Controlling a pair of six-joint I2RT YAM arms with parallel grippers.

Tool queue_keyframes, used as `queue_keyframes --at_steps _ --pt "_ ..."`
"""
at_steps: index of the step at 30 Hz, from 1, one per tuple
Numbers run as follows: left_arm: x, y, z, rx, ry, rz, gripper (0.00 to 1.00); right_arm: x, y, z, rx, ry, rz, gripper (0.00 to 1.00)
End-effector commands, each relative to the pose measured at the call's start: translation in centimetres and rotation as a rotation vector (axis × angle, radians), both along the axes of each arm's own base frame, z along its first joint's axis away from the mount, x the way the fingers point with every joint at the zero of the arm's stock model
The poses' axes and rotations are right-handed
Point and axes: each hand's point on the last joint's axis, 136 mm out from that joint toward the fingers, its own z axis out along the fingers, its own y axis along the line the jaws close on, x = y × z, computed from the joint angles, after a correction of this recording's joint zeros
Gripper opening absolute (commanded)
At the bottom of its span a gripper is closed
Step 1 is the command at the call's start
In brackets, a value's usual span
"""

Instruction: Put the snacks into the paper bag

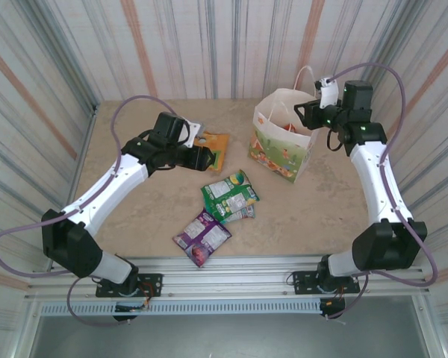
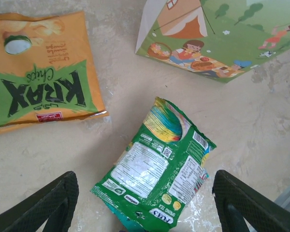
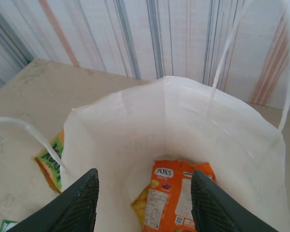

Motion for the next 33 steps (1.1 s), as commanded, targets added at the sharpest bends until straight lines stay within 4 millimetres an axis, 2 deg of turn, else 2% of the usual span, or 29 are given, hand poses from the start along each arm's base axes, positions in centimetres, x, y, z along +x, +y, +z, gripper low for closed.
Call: queue_keyframes --at_steps 1,4,7,13,19,27,33 --pt "-1.6 0.0 -1.1 -0.023 0.076 -0.011 0.76 -2.3 -1.0 2.1 0.036 -0.002 -0.072 0.52" --pt "-2.5 -0.1 -2.3 -0.044 0.120 -0.009 0.75 -4.3 -1.0 2.1 0.078 0.045 -0.096 0.53" --pt "-3.5 0.4 -3.7 -0.027 0.171 -0.008 0.74 -7.0 -0.7 1.3 0.110 0.110 -0.090 0.53" --pt "-6.1 1.8 -7.1 0.019 0.290 0.023 0.73 -12.6 -0.3 -0.9 0.155 0.283 -0.112 0.54" --pt "-8.5 2.9 -9.7 0.027 0.404 0.074 0.72 -18.0 1.4 -3.7 0.199 0.428 -0.130 0.54" --pt "-12.0 4.3 -12.4 0.076 0.521 0.135 0.70 -22.5 4.3 -6.4 0.289 0.569 -0.157 0.55" --pt "-14.2 5.1 -14.0 0.114 0.578 0.169 0.70 -25.1 5.9 -9.5 0.307 0.720 -0.205 0.57"
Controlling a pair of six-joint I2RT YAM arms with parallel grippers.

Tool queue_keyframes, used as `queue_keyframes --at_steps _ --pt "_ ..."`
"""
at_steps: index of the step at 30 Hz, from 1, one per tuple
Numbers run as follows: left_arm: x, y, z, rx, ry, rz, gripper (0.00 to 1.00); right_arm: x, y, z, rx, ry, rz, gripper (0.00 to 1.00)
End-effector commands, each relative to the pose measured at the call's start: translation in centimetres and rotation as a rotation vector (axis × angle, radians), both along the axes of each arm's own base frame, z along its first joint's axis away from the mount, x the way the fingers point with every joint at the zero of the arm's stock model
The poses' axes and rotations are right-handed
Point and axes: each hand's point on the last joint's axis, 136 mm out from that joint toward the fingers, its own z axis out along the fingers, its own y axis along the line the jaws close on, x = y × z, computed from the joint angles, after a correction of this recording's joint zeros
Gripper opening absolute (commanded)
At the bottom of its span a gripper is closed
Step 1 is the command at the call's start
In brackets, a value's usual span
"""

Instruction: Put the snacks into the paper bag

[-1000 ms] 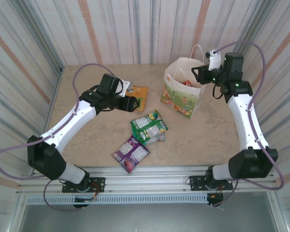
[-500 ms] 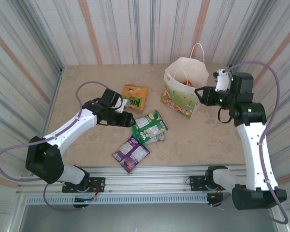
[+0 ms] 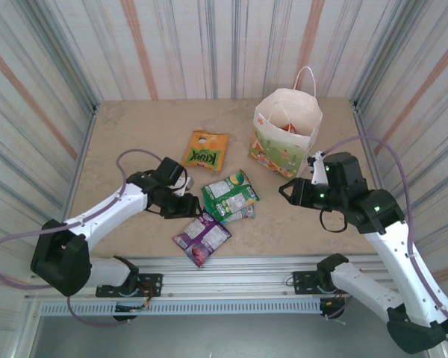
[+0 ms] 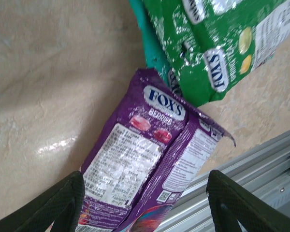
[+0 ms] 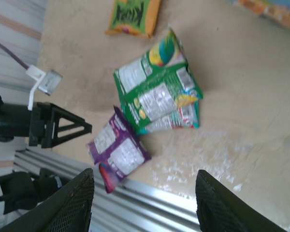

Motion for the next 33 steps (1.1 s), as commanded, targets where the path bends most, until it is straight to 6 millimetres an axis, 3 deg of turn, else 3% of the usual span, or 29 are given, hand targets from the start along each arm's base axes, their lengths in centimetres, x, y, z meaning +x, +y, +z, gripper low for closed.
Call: queue_keyframes --at_steps 1,8,13,21,27,33 --pt "-1.6 0.9 -0.8 0.040 0.052 0.036 0.70 -1.2 -0.1 -2.5 0.013 0.140 -0.113 0.57" --pt "-3.5 0.6 -2.2 0.131 0.087 -0.028 0.71 -2.9 4.1 -6.0 0.059 0.236 -0.041 0.58" --pt "-4.3 0.6 -3.3 0.220 0.111 -0.083 0.71 -3.2 5.6 -7.6 0.060 0.269 -0.004 0.59" --pt "-3.7 0.6 -4.3 0.295 0.092 -0.117 0.72 -5.0 8.3 -11.2 0.084 0.372 0.060 0.59" --pt "-3.5 1.2 -5.8 0.378 0.059 -0.158 0.72 -4.9 11.0 -13.4 0.113 0.405 0.093 0.59" --pt "-2.0 2.6 -6.3 0.496 -0.011 -0.192 0.72 -4.3 12.3 -14.5 0.085 0.385 0.149 0.60"
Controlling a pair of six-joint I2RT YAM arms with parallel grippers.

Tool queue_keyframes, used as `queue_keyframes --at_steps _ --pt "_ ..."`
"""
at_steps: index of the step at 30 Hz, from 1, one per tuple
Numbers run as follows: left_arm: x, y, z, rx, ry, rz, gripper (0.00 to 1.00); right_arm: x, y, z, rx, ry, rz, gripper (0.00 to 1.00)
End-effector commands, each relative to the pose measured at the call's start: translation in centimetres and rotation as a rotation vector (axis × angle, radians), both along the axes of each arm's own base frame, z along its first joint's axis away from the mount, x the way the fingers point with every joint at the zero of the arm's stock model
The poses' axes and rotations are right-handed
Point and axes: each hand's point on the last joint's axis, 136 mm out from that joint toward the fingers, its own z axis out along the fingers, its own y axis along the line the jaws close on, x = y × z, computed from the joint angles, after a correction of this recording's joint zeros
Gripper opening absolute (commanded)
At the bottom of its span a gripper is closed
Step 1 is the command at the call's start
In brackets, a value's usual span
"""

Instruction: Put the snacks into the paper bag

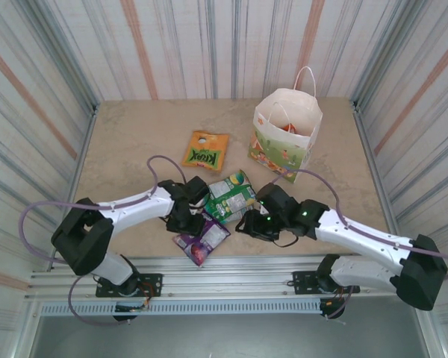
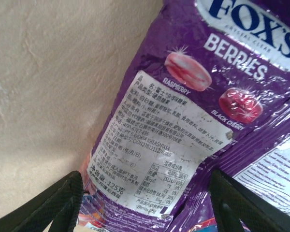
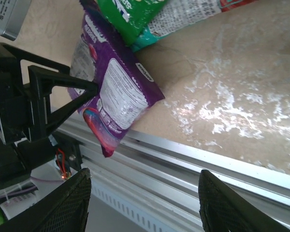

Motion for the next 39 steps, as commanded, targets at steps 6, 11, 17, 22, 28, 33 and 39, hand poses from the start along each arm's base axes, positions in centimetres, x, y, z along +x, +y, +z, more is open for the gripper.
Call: queue_keyframes --at_steps 6,11,17,22,28,33,39 --pt "3.5 2.2 -0.4 0.195 -0.123 -0.088 0.73 1.0 2.0 -0.6 0.034 -0.023 0.055 0.60" --pt "4.8 1.2 0.8 0.135 -0.141 -0.072 0.73 1.2 2.5 -1.1 0.031 -0.025 0.074 0.60" --pt "3.6 -0.1 3.9 -0.042 -0.121 0.040 0.73 1.4 2.9 -1.7 -0.017 -0.031 0.129 0.59" --pt "1.4 0.9 6.0 -0.143 -0.098 0.180 0.71 2.3 4.8 -1.6 -0.009 -0.071 0.223 0.59" --pt "-1.3 3.0 5.5 -0.260 -0.010 0.444 0.68 3.6 6.9 -2.1 -0.054 -0.104 0.340 0.58" --pt "-2.0 4.6 4.7 -0.340 0.013 0.590 0.66 4.5 8.0 -3.5 -0.089 -0.109 0.395 0.57" --pt "-2.4 5.2 3.2 -0.453 0.074 0.712 0.67 4.8 8.2 -5.5 -0.138 -0.089 0.432 0.54"
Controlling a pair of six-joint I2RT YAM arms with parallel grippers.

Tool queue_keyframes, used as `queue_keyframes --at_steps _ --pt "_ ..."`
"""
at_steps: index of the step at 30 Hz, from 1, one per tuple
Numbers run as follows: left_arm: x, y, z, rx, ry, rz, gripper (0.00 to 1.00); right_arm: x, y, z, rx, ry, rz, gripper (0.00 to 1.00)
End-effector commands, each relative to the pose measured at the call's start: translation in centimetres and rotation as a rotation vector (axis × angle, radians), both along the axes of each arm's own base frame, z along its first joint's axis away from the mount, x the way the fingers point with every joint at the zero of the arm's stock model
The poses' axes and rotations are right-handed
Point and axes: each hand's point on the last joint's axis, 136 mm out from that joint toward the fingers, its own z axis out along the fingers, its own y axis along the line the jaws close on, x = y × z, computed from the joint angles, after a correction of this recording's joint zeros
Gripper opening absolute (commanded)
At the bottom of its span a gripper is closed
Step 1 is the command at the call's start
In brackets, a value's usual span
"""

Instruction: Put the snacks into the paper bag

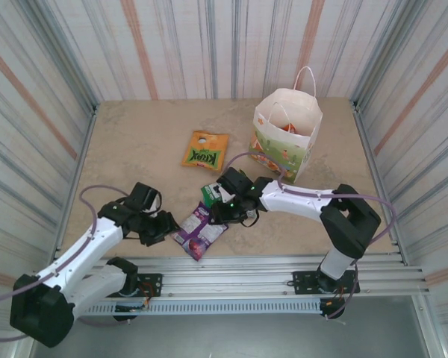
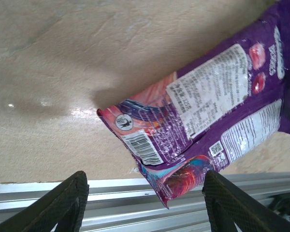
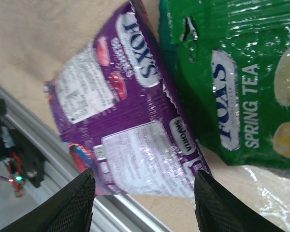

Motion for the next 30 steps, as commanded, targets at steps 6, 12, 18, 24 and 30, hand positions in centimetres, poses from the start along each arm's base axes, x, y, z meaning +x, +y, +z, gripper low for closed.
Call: queue_keyframes --at_steps 6,12,18,24,30 --pt "-0.7 -1.2 -2.2 -0.165 0.082 0.079 0.65 -0.3 0.1 -1.8 -0.034 0.026 0.055 0.42" --pt "-0.2 -1.6 -3.5 -0.182 0.080 0.086 0.64 -0.3 0.3 -2.6 -0.043 0.041 0.057 0.40" --pt "1.0 -2.3 -4.1 -0.218 0.059 0.086 0.56 -0.3 0.5 -2.9 -0.033 0.054 0.059 0.40" --pt "2.0 -3.0 -3.6 -0.254 0.016 0.068 0.40 -0.2 0.7 -3.3 -0.019 0.064 0.048 0.40" --pt "2.6 -3.6 -2.5 -0.292 -0.020 0.061 0.23 0.1 0.9 -2.9 0.006 0.053 0.029 0.40"
